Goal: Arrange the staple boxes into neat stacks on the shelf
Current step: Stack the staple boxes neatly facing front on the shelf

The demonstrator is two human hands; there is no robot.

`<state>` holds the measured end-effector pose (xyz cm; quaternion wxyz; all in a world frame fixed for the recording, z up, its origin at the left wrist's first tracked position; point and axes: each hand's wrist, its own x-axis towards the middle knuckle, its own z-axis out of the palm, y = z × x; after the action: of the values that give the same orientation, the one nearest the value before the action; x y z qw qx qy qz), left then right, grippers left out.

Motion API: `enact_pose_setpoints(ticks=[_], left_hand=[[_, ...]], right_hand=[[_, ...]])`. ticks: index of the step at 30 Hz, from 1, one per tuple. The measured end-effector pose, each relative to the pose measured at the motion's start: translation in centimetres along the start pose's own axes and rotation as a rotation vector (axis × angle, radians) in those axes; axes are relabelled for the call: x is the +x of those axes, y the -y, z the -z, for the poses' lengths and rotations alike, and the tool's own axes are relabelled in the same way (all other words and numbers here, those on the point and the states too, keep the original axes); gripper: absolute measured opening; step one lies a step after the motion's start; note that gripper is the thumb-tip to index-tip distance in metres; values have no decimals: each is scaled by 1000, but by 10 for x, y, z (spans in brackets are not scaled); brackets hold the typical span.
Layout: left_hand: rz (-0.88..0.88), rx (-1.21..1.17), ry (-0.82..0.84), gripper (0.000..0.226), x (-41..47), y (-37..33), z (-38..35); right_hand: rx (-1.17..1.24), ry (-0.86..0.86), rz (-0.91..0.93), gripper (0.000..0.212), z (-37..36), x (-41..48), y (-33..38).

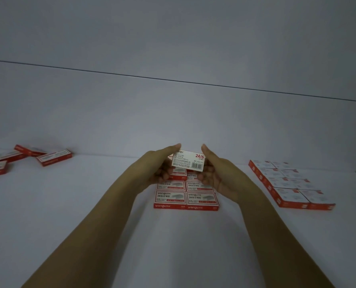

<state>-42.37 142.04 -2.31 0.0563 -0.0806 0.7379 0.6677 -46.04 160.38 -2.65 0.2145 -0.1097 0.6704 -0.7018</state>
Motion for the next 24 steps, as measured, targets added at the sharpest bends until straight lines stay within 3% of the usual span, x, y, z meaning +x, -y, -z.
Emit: enact_pose_setpoints(ticks=[7,14,24], left_hand=[[111,-85,31,46,1,0,3],[-23,-367,201,32,-2,0,8],[-297,-94,44,42,1,13,0]], right_hand=[[5,-50,25,46,1,-1,0],[-186,-107,345,36,1,-10,5],[-545,-151,626,46,-27,-18,0]])
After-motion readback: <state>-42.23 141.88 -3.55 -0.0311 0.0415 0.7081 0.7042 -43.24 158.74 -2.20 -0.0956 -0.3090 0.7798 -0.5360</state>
